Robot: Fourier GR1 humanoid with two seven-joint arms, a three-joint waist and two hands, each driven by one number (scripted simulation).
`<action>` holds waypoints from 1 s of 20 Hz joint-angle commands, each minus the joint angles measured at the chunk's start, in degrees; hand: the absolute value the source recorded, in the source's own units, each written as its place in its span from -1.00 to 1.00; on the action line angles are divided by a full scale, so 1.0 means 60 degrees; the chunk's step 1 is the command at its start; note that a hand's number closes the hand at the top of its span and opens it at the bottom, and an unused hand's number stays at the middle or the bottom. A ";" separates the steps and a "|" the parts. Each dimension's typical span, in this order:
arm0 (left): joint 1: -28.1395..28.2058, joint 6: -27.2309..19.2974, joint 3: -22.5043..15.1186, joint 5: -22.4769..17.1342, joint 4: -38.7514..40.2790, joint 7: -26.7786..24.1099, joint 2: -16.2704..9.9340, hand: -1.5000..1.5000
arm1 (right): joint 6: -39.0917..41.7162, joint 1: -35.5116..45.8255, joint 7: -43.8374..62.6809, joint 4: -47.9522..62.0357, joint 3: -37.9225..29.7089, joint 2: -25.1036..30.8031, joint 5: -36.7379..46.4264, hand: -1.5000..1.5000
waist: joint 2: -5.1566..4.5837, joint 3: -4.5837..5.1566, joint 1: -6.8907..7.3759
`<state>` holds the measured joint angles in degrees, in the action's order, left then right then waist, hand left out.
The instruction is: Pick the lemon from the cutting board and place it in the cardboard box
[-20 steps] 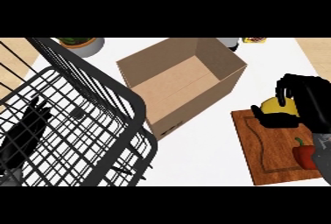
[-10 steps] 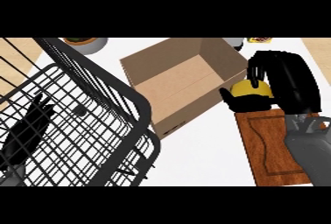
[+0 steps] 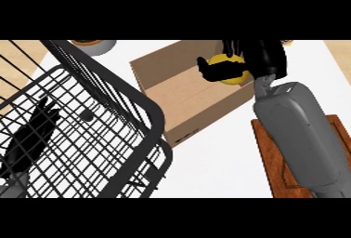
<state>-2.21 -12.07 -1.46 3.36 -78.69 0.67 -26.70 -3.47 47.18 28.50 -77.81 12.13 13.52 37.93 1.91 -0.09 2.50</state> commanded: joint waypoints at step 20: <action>-0.0833 -0.0226 -0.0127 0.0414 0.0148 0.0510 0.0191 0.00 | -0.2996 0.3620 -0.1855 0.9036 -0.2495 -0.2045 -0.0309 -1.00 | -0.0590 0.0010 0.0250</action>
<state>-4.54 -11.48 -2.51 4.22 -78.63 1.11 -26.24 -19.84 66.65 18.90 -29.31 0.09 2.40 37.82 0.60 -0.04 4.81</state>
